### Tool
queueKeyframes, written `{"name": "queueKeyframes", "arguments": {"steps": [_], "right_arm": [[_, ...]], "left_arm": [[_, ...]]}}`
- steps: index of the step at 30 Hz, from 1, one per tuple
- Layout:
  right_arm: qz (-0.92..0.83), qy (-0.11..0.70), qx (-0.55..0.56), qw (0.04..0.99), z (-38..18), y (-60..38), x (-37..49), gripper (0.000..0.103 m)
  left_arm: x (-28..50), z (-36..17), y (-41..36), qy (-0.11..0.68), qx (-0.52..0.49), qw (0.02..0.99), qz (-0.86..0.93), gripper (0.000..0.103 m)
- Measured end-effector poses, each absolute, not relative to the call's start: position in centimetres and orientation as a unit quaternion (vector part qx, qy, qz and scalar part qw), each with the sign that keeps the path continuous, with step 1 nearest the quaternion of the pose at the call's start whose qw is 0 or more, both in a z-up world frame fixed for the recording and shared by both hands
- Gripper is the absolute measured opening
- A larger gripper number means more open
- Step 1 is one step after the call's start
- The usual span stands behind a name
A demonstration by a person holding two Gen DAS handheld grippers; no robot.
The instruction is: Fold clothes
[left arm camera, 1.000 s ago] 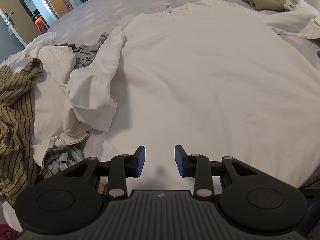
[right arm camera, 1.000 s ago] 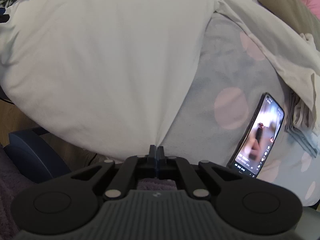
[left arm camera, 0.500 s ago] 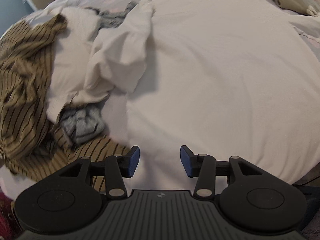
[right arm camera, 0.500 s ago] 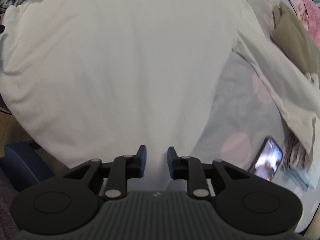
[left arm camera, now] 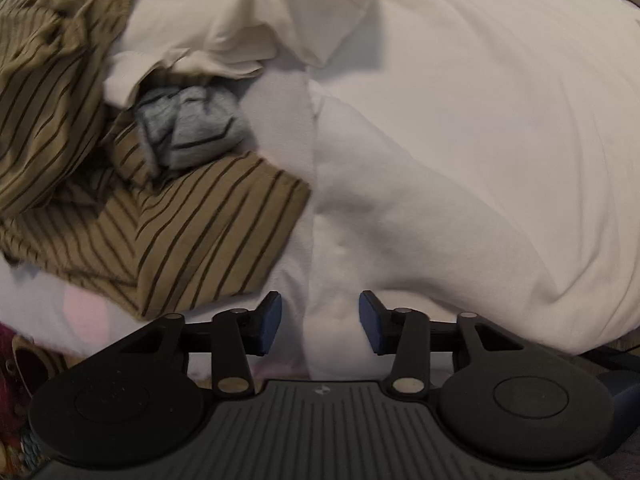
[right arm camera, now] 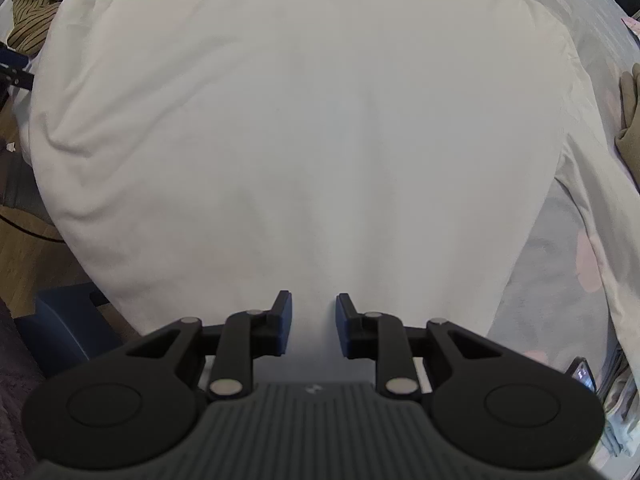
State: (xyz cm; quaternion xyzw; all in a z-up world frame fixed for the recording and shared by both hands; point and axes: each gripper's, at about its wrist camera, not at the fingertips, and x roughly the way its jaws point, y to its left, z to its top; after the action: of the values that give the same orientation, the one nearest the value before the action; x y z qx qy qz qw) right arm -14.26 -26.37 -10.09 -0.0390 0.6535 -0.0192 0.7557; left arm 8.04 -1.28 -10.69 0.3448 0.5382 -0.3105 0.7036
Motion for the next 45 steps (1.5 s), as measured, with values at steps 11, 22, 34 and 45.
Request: {"name": "queueKeyframes", "arguments": {"steps": [11,22,34,45], "right_arm": [[-0.033,0.685,-0.023,0.728,-11.1,-27.1,-15.0,0.029],[-0.036,0.705,-0.007,0.708,-11.7,-27.7,-15.7,0.032],[-0.048,0.685,0.013,0.727,-10.0,-28.8,-16.7,0.033],[-0.087,0.611,0.009,0.786,-8.0,-29.4,-15.2,0.034]], "left_arm": [[7.4,-6.1,0.5,0.593,0.387,0.612,-0.353,0.002],[7.2,-11.1,-0.8,0.625,0.442,0.561,-0.314,0.005],[7.9,-1.7,-3.9,0.537,0.396,0.651,-0.363,0.04],[9.5,-4.1,-11.7,0.414,0.381,0.72,-0.406,0.047]]}}
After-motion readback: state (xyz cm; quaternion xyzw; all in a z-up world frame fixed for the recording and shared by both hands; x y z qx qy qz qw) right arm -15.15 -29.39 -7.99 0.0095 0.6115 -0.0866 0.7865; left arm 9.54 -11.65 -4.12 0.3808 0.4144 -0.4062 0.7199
